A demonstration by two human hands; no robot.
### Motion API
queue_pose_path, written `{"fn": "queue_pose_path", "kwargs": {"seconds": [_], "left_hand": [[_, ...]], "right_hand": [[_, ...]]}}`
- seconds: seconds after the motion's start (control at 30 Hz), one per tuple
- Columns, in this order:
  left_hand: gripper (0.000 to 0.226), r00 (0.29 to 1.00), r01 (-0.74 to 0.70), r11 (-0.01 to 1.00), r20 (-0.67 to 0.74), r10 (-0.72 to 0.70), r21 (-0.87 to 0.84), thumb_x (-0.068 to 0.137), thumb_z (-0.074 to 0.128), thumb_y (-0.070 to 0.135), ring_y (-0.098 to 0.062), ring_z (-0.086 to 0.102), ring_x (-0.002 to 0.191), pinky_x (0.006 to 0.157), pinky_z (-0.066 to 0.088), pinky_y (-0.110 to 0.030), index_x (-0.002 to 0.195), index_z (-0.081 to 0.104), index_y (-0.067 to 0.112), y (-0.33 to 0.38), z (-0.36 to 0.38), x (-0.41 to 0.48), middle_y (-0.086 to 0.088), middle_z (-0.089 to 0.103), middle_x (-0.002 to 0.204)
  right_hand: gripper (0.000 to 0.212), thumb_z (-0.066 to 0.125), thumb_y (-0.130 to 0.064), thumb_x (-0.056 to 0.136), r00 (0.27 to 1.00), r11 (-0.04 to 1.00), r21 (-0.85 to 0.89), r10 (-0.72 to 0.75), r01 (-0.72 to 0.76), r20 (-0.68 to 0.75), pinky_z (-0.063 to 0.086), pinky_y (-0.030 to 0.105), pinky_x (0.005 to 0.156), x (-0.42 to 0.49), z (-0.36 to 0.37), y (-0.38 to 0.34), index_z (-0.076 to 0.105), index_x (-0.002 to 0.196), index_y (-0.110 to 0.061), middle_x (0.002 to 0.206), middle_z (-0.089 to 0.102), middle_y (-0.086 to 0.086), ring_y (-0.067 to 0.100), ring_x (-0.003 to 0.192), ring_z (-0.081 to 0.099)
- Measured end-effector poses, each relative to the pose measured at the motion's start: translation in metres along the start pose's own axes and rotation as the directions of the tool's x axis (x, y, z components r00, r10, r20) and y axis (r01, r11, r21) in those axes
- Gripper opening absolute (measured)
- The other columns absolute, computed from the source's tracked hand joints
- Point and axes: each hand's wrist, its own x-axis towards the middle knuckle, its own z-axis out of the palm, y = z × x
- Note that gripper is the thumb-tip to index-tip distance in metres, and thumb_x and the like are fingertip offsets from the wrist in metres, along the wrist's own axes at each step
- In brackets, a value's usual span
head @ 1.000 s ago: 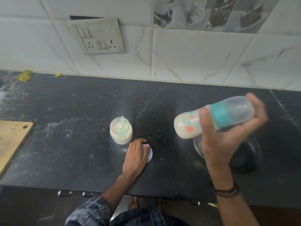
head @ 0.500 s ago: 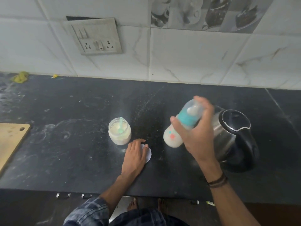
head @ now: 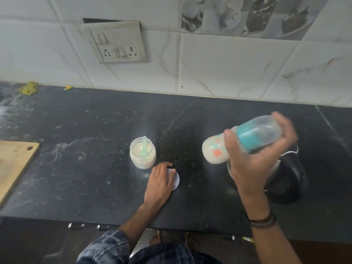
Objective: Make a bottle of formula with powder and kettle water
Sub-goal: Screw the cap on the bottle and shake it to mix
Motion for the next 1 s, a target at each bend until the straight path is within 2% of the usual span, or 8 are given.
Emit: {"fn": "queue_pose_path", "kwargs": {"seconds": [0.07, 0.2, 0.37, 0.5, 0.57, 0.67, 0.8, 1.0], "left_hand": [[0.021, 0.999, -0.048, 0.999, -0.008, 0.048, -0.008, 0.104, 0.053, 0.019, -0.021, 0.05, 0.115, 0.102, 0.043, -0.034, 0.122, 0.059, 0.011, -0.002, 0.001, -0.002, -0.004, 0.061, 0.125], [0.025, 1.0, -0.017, 0.999, 0.012, 0.017, -0.036, 0.104, 0.051, 0.024, -0.016, 0.047, 0.117, 0.102, 0.035, -0.023, 0.127, 0.056, 0.013, -0.005, 0.001, -0.001, 0.0, 0.058, 0.127], [0.025, 1.0, -0.001, 0.999, 0.012, 0.001, -0.038, 0.104, 0.05, 0.026, -0.014, 0.046, 0.117, 0.103, 0.039, -0.028, 0.127, 0.055, 0.016, -0.007, 0.004, 0.0, 0.003, 0.057, 0.127], [0.026, 0.999, -0.034, 0.999, 0.014, 0.035, -0.032, 0.105, 0.049, 0.027, -0.016, 0.047, 0.117, 0.102, 0.036, -0.024, 0.125, 0.056, 0.013, -0.007, 0.001, -0.001, 0.001, 0.058, 0.126], [0.032, 1.0, -0.013, 0.999, 0.019, 0.014, -0.046, 0.104, 0.044, 0.034, -0.015, 0.047, 0.117, 0.102, 0.037, -0.024, 0.126, 0.056, 0.015, -0.005, 0.0, -0.001, 0.003, 0.058, 0.126], [0.029, 1.0, 0.005, 0.999, 0.017, -0.005, -0.043, 0.105, 0.046, 0.032, -0.014, 0.047, 0.118, 0.102, 0.035, -0.022, 0.127, 0.056, 0.016, -0.006, 0.002, 0.0, 0.003, 0.058, 0.127], [0.027, 1.0, -0.004, 0.999, 0.017, 0.005, -0.047, 0.106, 0.046, 0.031, -0.012, 0.047, 0.119, 0.105, 0.038, -0.026, 0.127, 0.055, 0.017, -0.007, 0.002, -0.001, 0.003, 0.058, 0.128], [0.041, 1.0, -0.005, 1.0, 0.01, 0.006, -0.03, 0.103, 0.034, 0.046, -0.01, 0.046, 0.118, 0.103, 0.04, -0.027, 0.127, 0.054, 0.02, -0.008, 0.003, 0.0, 0.007, 0.057, 0.127]], "right_hand": [[0.08, 0.083, -0.021, 0.079, 0.999, 0.998, -0.061, -0.021, 0.019, -0.034, 0.047, 0.017, 0.095, 0.0, 0.004, 0.0, 0.034, 0.135, 0.008, 0.13, 0.04, -0.008, -0.005, 0.113, 0.051], [0.08, 0.09, -0.019, 0.075, 0.957, 0.99, -0.128, 0.097, -0.064, 0.273, 0.049, 0.02, 0.097, -0.005, 0.009, 0.013, 0.042, 0.139, -0.014, 0.13, 0.045, -0.033, -0.018, 0.112, 0.05], [0.083, 0.085, -0.019, 0.079, 0.993, 0.992, -0.092, -0.093, 0.086, -0.07, 0.043, 0.02, 0.1, 0.008, 0.0, 0.002, 0.032, 0.132, 0.018, 0.13, 0.038, -0.004, -0.005, 0.119, 0.047], [0.08, 0.085, -0.034, 0.077, 0.933, 0.973, -0.201, 0.173, -0.112, 0.314, 0.05, 0.02, 0.095, -0.009, 0.014, 0.028, 0.037, 0.141, -0.026, 0.128, 0.042, -0.042, -0.011, 0.109, 0.052], [0.078, 0.085, -0.037, 0.077, 0.927, 0.969, -0.203, 0.199, -0.138, 0.318, 0.052, 0.021, 0.091, -0.022, 0.014, 0.04, 0.038, 0.139, -0.032, 0.129, 0.039, -0.048, -0.009, 0.108, 0.053], [0.081, 0.088, -0.036, 0.076, 0.93, 0.963, -0.236, 0.198, -0.127, 0.309, 0.046, 0.013, 0.092, -0.033, 0.013, 0.05, 0.037, 0.139, -0.029, 0.134, 0.042, -0.041, -0.004, 0.113, 0.055], [0.081, 0.085, -0.045, 0.078, 0.822, 0.902, -0.43, 0.222, 0.031, 0.524, 0.049, 0.03, 0.084, -0.046, 0.019, 0.073, 0.034, 0.141, -0.034, 0.138, 0.057, -0.009, 0.017, 0.114, 0.059], [0.079, 0.078, -0.052, 0.082, 0.715, 0.852, -0.523, 0.368, -0.004, 0.595, 0.042, 0.028, 0.076, -0.069, 0.013, 0.101, 0.032, 0.145, -0.037, 0.133, 0.058, -0.006, 0.018, 0.11, 0.056]]}}
